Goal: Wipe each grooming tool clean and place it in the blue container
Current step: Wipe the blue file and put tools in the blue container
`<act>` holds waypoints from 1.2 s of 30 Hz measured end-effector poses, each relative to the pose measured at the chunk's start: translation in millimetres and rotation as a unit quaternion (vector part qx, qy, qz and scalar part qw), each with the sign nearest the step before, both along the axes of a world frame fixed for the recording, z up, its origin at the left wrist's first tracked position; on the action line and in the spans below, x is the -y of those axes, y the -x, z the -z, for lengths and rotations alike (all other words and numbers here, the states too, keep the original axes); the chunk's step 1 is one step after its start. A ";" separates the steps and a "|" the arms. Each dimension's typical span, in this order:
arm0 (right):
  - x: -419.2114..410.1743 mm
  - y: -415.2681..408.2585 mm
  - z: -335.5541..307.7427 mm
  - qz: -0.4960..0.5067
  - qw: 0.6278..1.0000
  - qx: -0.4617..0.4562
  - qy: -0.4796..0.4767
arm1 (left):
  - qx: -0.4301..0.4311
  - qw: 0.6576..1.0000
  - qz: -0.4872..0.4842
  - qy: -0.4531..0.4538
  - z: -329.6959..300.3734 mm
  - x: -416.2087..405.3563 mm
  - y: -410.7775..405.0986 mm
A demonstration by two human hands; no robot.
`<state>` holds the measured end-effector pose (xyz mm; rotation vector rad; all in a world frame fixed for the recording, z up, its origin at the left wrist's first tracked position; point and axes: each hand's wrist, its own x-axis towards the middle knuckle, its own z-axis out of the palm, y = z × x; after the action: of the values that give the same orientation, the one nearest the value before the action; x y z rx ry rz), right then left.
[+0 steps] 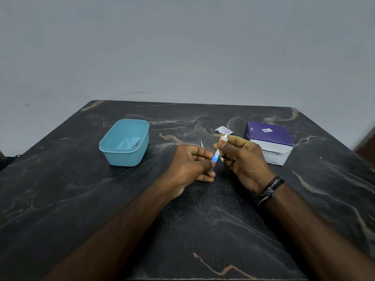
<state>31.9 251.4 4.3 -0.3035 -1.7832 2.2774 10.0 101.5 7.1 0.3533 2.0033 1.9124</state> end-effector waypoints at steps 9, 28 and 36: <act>-2.9 0.5 -3.1 -0.038 0.998 0.012 0.043 | 0.005 1.000 0.009 0.006 0.8 -0.2 -0.2; 8.7 -1.7 1.2 -0.024 0.999 0.022 -0.009 | 0.014 0.999 -0.019 -0.021 1.4 -2.9 -0.6; 9.9 -1.6 3.7 -0.026 1.000 0.009 0.011 | 0.038 0.998 -0.027 -0.048 4.5 -4.1 0.4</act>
<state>33.5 241.5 0.6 -0.2868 -1.7968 2.3373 9.6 105.6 2.6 0.2481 1.8949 2.0299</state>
